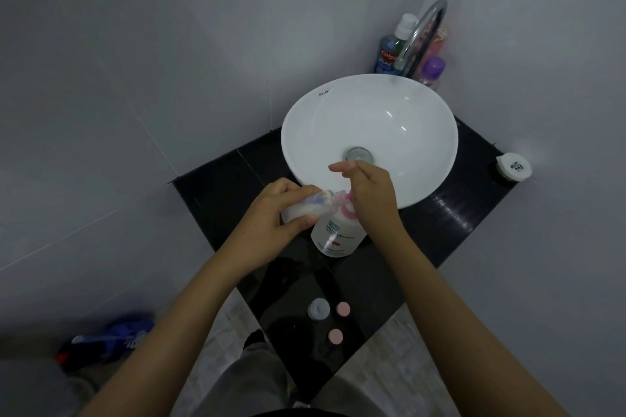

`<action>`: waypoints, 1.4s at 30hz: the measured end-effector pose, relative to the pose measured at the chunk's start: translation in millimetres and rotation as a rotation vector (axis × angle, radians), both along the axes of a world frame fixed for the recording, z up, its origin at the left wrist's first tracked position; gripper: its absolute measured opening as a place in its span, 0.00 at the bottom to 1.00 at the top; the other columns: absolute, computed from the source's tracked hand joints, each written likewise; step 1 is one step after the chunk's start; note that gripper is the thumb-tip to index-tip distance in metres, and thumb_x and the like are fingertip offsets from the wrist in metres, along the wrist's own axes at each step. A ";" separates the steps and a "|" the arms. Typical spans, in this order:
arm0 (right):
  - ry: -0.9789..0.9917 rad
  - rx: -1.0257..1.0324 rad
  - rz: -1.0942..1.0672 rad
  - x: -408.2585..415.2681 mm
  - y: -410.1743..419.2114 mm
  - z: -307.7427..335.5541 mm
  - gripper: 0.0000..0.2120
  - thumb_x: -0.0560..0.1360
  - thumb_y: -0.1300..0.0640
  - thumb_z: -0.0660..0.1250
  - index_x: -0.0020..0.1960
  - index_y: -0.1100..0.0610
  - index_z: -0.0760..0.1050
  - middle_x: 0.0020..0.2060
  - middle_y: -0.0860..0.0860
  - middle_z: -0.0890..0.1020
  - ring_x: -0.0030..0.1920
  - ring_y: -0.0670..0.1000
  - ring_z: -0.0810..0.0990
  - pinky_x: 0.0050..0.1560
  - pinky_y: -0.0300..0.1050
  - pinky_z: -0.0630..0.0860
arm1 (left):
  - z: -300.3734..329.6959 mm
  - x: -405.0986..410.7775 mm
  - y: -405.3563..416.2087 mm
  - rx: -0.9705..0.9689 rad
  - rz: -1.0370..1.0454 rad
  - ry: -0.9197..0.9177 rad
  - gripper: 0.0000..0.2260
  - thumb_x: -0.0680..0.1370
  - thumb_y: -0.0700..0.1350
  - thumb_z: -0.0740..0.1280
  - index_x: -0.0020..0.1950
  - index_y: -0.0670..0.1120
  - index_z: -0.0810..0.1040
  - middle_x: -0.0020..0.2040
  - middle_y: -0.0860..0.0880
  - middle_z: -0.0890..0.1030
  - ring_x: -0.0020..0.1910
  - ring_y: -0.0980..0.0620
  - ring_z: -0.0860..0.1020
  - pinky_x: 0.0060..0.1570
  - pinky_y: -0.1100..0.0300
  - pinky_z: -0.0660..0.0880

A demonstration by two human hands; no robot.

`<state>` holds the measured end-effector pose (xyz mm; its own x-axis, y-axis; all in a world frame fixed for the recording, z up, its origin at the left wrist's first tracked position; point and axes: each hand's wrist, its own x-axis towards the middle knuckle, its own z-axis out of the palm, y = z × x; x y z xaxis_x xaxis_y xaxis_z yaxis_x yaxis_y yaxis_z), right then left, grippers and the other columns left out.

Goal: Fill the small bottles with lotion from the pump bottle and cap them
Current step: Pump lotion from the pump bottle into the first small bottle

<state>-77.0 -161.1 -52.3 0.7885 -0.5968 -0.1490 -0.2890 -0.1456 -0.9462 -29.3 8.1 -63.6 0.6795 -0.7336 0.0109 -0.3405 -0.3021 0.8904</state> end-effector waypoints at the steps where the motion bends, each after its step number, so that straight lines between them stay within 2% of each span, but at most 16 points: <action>1: 0.003 -0.011 -0.001 0.1 -0.1 -2.3 0.15 0.78 0.63 0.55 0.49 0.58 0.82 0.38 0.41 0.77 0.31 0.44 0.70 0.30 0.35 0.70 | -1.7 0.4 -0.1 0.011 -0.003 -0.003 0.18 0.75 0.48 0.67 0.62 0.63 0.71 0.50 0.54 0.73 0.53 0.58 0.71 0.55 0.58 0.72; 3: 0.012 -0.040 0.015 0.1 0.1 -5.1 0.16 0.78 0.64 0.54 0.50 0.59 0.81 0.38 0.40 0.76 0.34 0.42 0.72 0.31 0.30 0.70 | -5.2 1.7 -0.4 0.043 -0.006 -0.013 0.18 0.75 0.48 0.67 0.64 0.60 0.72 0.50 0.53 0.73 0.53 0.56 0.72 0.56 0.55 0.72; 6: 0.031 -0.069 0.045 -1.3 2.1 -6.6 0.16 0.79 0.63 0.54 0.50 0.59 0.81 0.39 0.38 0.74 0.40 0.38 0.73 0.37 0.22 0.68 | -8.3 1.5 -0.2 0.077 -0.004 -0.020 0.19 0.75 0.49 0.67 0.65 0.60 0.71 0.51 0.53 0.73 0.53 0.56 0.71 0.56 0.55 0.73; 10: 0.055 0.008 0.068 -0.4 -1.0 3.6 0.14 0.79 0.61 0.56 0.50 0.60 0.81 0.40 0.41 0.76 0.42 0.41 0.74 0.41 0.28 0.72 | -4.1 -1.2 0.4 0.044 0.003 -0.009 0.18 0.75 0.49 0.66 0.65 0.60 0.72 0.50 0.54 0.73 0.53 0.58 0.71 0.54 0.59 0.71; 13: 0.022 -0.080 0.125 0.5 -5.8 11.5 0.14 0.79 0.62 0.57 0.52 0.61 0.81 0.43 0.45 0.79 0.43 0.38 0.74 0.38 0.21 0.69 | 1.1 -0.1 1.2 0.039 0.004 -0.023 0.18 0.75 0.51 0.66 0.64 0.60 0.72 0.50 0.56 0.72 0.54 0.59 0.71 0.54 0.60 0.71; 16: 0.018 -0.060 0.124 -2.0 -5.5 10.7 0.15 0.79 0.62 0.55 0.53 0.62 0.80 0.41 0.48 0.77 0.39 0.39 0.73 0.38 0.28 0.69 | 3.9 1.6 0.0 0.043 -0.004 -0.028 0.18 0.75 0.50 0.66 0.65 0.58 0.73 0.51 0.58 0.72 0.54 0.59 0.71 0.55 0.60 0.71; 21: 0.062 0.057 0.073 -3.3 -2.4 3.2 0.16 0.79 0.62 0.54 0.52 0.62 0.80 0.36 0.48 0.74 0.34 0.45 0.71 0.33 0.35 0.71 | 0.4 5.0 -1.8 0.061 -0.036 -0.014 0.17 0.75 0.48 0.67 0.61 0.64 0.71 0.51 0.57 0.72 0.54 0.59 0.71 0.56 0.59 0.71; 25: 0.092 0.004 0.068 -2.5 0.5 -5.2 0.16 0.79 0.60 0.54 0.52 0.61 0.81 0.39 0.41 0.75 0.46 0.45 0.74 0.50 0.44 0.72 | -1.9 5.3 -1.5 0.092 -0.051 0.013 0.18 0.76 0.48 0.66 0.62 0.64 0.70 0.52 0.55 0.72 0.54 0.56 0.71 0.57 0.55 0.72; 28: 0.097 0.001 0.076 -1.1 -1.0 2.2 0.16 0.79 0.60 0.55 0.51 0.60 0.82 0.46 0.47 0.80 0.49 0.45 0.74 0.49 0.38 0.70 | 2.4 4.1 -1.9 0.065 -0.037 0.015 0.17 0.76 0.47 0.66 0.61 0.63 0.71 0.52 0.52 0.73 0.54 0.57 0.72 0.56 0.56 0.73; 30: 0.086 -0.049 0.097 -0.7 -4.1 7.8 0.16 0.79 0.59 0.55 0.52 0.61 0.82 0.50 0.48 0.79 0.53 0.43 0.74 0.47 0.32 0.68 | 6.0 4.8 -1.8 0.052 -0.030 0.009 0.17 0.76 0.47 0.66 0.62 0.61 0.72 0.52 0.53 0.73 0.54 0.57 0.72 0.56 0.57 0.72; 32: 0.056 -0.060 0.097 -2.0 -5.8 9.9 0.16 0.80 0.59 0.55 0.52 0.61 0.81 0.52 0.50 0.80 0.52 0.43 0.74 0.46 0.27 0.67 | 8.0 5.2 -1.8 0.052 -0.032 -0.008 0.17 0.75 0.48 0.67 0.63 0.59 0.73 0.51 0.55 0.73 0.54 0.58 0.72 0.56 0.59 0.72; 34: 0.040 -0.046 0.078 -2.0 -3.9 7.2 0.17 0.80 0.59 0.54 0.51 0.60 0.82 0.48 0.52 0.81 0.46 0.42 0.74 0.46 0.30 0.68 | 8.4 6.1 -2.6 0.056 -0.036 -0.025 0.17 0.75 0.48 0.67 0.64 0.58 0.73 0.51 0.56 0.73 0.55 0.59 0.71 0.56 0.59 0.72; 36: 0.043 -0.011 0.051 -1.3 -2.1 1.0 0.17 0.80 0.57 0.54 0.47 0.55 0.82 0.43 0.49 0.78 0.41 0.40 0.72 0.47 0.39 0.70 | 7.0 7.4 -3.8 0.062 -0.035 -0.021 0.17 0.75 0.48 0.67 0.63 0.58 0.73 0.52 0.56 0.73 0.55 0.59 0.71 0.56 0.58 0.72; 39: 0.086 0.021 0.022 -1.0 1.0 -5.4 0.16 0.78 0.52 0.55 0.42 0.49 0.81 0.45 0.47 0.78 0.47 0.48 0.75 0.56 0.54 0.74 | 2.4 9.0 -3.9 0.078 -0.051 -0.019 0.17 0.76 0.48 0.67 0.63 0.60 0.73 0.52 0.56 0.72 0.55 0.58 0.71 0.57 0.57 0.72; 42: 0.127 -0.037 0.036 -2.6 3.3 -8.6 0.17 0.79 0.53 0.54 0.46 0.53 0.82 0.37 0.40 0.76 0.45 0.48 0.76 0.58 0.55 0.73 | -0.5 7.5 -2.4 0.096 -0.062 0.003 0.17 0.76 0.48 0.66 0.61 0.64 0.71 0.52 0.53 0.73 0.54 0.55 0.72 0.57 0.53 0.73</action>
